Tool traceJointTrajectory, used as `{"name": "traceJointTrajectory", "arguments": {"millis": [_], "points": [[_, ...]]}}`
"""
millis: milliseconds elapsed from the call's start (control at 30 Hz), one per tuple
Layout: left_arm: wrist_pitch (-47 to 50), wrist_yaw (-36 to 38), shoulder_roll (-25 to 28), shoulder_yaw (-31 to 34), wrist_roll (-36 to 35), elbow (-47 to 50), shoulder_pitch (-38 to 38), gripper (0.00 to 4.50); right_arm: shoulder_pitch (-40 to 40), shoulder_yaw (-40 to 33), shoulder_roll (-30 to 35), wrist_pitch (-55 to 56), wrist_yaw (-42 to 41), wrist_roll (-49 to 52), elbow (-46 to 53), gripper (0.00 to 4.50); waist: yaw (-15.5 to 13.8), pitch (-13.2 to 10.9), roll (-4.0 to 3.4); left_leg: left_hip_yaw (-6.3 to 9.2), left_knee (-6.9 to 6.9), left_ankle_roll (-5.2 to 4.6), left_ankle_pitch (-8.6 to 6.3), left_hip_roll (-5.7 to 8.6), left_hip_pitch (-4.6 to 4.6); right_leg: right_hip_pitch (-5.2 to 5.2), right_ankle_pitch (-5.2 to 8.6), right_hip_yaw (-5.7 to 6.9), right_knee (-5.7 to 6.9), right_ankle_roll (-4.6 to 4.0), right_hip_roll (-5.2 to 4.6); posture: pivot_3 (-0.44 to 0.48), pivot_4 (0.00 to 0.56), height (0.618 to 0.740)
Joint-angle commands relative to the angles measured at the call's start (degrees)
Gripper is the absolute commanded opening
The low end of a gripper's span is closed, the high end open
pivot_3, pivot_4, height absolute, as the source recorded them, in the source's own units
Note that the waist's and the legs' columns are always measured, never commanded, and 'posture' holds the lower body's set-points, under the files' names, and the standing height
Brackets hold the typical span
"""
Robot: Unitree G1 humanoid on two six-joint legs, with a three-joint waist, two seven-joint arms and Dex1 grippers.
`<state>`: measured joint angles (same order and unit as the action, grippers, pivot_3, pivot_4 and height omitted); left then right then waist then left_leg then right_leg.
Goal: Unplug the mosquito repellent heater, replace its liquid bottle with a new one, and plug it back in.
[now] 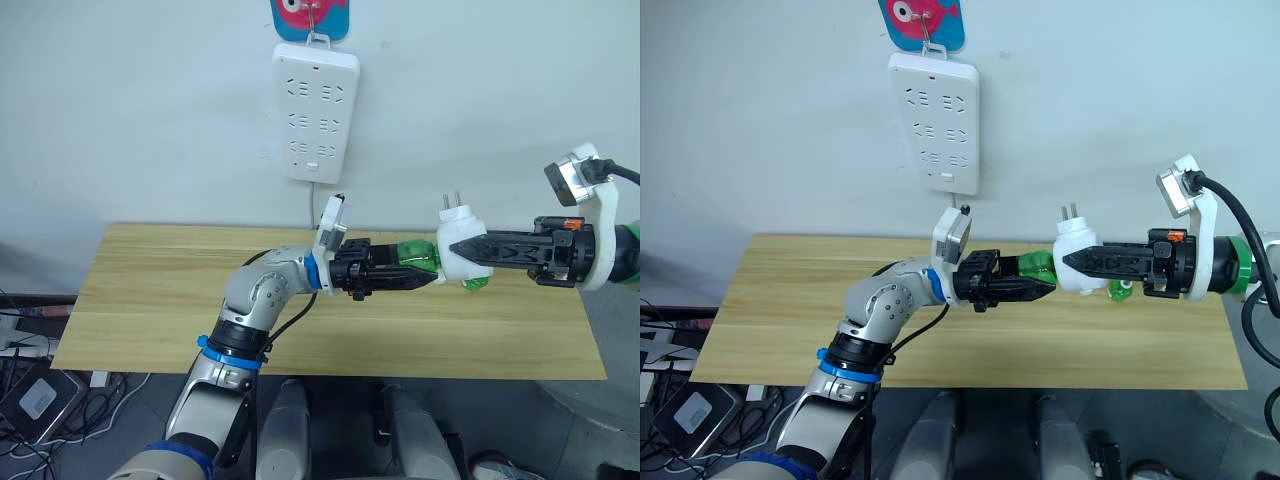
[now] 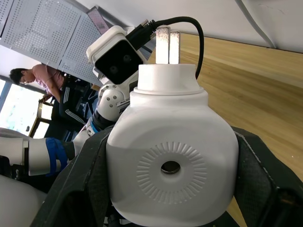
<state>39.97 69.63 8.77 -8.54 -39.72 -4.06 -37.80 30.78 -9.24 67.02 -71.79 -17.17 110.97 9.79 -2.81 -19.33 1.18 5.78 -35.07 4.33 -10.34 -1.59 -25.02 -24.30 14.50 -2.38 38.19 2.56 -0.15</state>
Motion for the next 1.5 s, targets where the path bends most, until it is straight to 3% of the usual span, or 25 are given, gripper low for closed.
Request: {"name": "traceJointTrajectory", "arguments": {"millis": [33, 300, 467, 667, 1200, 1500], "points": [[0.0, 1.1, -1.8, -3.1, -0.4, 2.3, -0.7, 2.25, 3.6, 1.4, -1.2, -0.2, -3.8, 2.0, 2.0, 2.99, 0.1, 0.0, 0.0, 0.0, 0.0, 0.0, 0.0, 0.0, 0.0, 0.0, 0.0, 0.0, 0.01, 0.0, 0.0, 0.149, 0.305, 0.74], [0.0, 1.0, -2.2, -2.9, -0.1, 2.2, -0.6, 2.25, 3.6, 2.7, -1.8, 0.7, -1.6, 2.0, 3.2, 2.99, 0.1, 0.0, 0.0, 0.0, 0.0, 0.0, 0.0, 0.0, -0.01, 0.0, -0.13, 0.01, -0.02, -0.23, 0.0, 0.149, 0.307, 0.74], [0.3, 0.2, -2.3, -2.1, -0.1, 1.5, -0.5, 2.25, 3.2, 2.9, -1.1, 0.8, -1.2, 2.0, 3.6, 4.49, 0.1, 0.0, 0.0, 0.01, 0.0, 0.0, 0.0, 0.01, -0.01, 0.01, -0.13, 0.01, -0.02, -0.22, 0.0, 0.152, 0.312, 0.74], [2.4, 0.2, -2.2, -1.7, -1.8, 1.7, -1.1, 2.25, -0.9, 2.3, 0.8, 1.1, -2.5, 2.0, 5.1, 4.49, 0.1, 0.0, 0.0, 0.03, 0.0, 0.0, 0.0, 0.0, 0.0, 0.01, -0.13, 0.02, 0.01, -0.21, 0.01, 0.15, 0.312, 0.74], [4.1, -0.2, -2.1, 0.1, -2.9, -0.4, -3.5, 2.25, -27.3, -6.7, 10.8, 10.2, -15.7, 2.0, 17.9, 4.49, 0.2, 0.0, -0.01, 0.01, -0.08, 0.0, 0.0, 0.0, 0.07, 0.11, 0.0, -0.01, 0.04, 0.04, 0.0, 0.138, 0.315, 0.74], [3.6, 0.1, -1.9, -1.4, -3.2, 1.0, -2.7, 2.25, -25.3, -5.7, 11.0, 13.8, -13.4, 2.0, 17.7, 4.49, 0.3, 0.0, -0.01, 0.02, -0.09, 0.0, 0.0, 0.0, 0.09, 0.11, 0.0, -0.02, 0.05, 0.05, 0.0, 0.131, 0.319, 0.74]]}}
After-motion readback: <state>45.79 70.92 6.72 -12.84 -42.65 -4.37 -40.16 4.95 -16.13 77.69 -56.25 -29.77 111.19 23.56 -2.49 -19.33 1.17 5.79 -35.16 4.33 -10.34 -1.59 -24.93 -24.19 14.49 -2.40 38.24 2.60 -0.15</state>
